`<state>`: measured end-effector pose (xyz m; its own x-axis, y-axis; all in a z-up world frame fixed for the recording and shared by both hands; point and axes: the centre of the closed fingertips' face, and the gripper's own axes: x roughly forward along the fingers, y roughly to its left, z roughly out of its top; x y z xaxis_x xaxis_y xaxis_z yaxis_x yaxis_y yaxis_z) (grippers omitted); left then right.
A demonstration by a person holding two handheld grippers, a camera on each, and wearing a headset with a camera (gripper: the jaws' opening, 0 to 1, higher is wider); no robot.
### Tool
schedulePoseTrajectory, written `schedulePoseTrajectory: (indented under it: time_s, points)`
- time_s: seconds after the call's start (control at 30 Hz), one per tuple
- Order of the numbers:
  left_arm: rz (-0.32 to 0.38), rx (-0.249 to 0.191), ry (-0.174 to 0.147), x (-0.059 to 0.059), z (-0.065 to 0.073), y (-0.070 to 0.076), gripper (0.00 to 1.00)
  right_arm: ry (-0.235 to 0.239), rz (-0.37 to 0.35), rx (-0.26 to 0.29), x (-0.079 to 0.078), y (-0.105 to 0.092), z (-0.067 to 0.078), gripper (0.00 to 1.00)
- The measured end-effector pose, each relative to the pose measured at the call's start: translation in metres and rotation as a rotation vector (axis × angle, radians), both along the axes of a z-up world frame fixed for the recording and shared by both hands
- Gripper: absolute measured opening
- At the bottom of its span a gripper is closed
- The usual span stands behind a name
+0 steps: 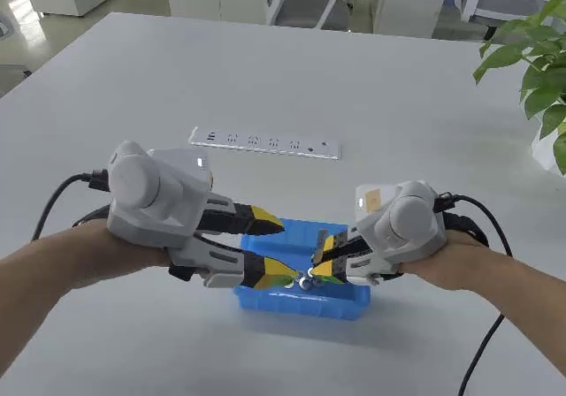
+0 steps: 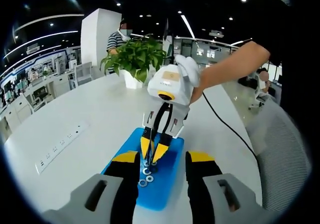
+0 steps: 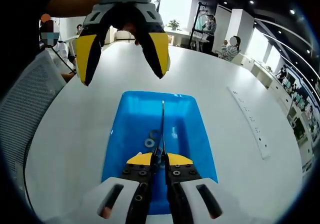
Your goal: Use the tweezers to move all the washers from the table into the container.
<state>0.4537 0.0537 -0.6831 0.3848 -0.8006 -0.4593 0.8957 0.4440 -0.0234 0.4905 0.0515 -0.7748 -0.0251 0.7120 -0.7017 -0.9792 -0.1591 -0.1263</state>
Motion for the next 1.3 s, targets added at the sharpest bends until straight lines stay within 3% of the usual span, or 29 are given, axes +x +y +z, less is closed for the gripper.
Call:
schedulePoseTrajectory:
  time_s: [0.13, 0.47, 0.87, 1.3]
  points:
    - [-0.018, 0.004, -0.009, 0.006, 0.0, -0.005, 0.31, 0.0, 0.002, 0.0, 0.0, 0.0, 0.0, 0.09]
    - [-0.068, 0.049, -0.034, 0.021, -0.005, -0.019, 0.24, -0.006, 0.015, -0.003, 0.0, 0.0, 0.0, 0.09]
    - [-0.133, 0.097, -0.051, 0.026, -0.008, -0.03, 0.13, -0.016, 0.039, -0.012, -0.001, 0.0, 0.0, 0.09]
    - [-0.159, 0.109, -0.066, 0.028, -0.009, -0.033, 0.06, -0.019, 0.045, -0.02, -0.001, -0.001, 0.0, 0.09]
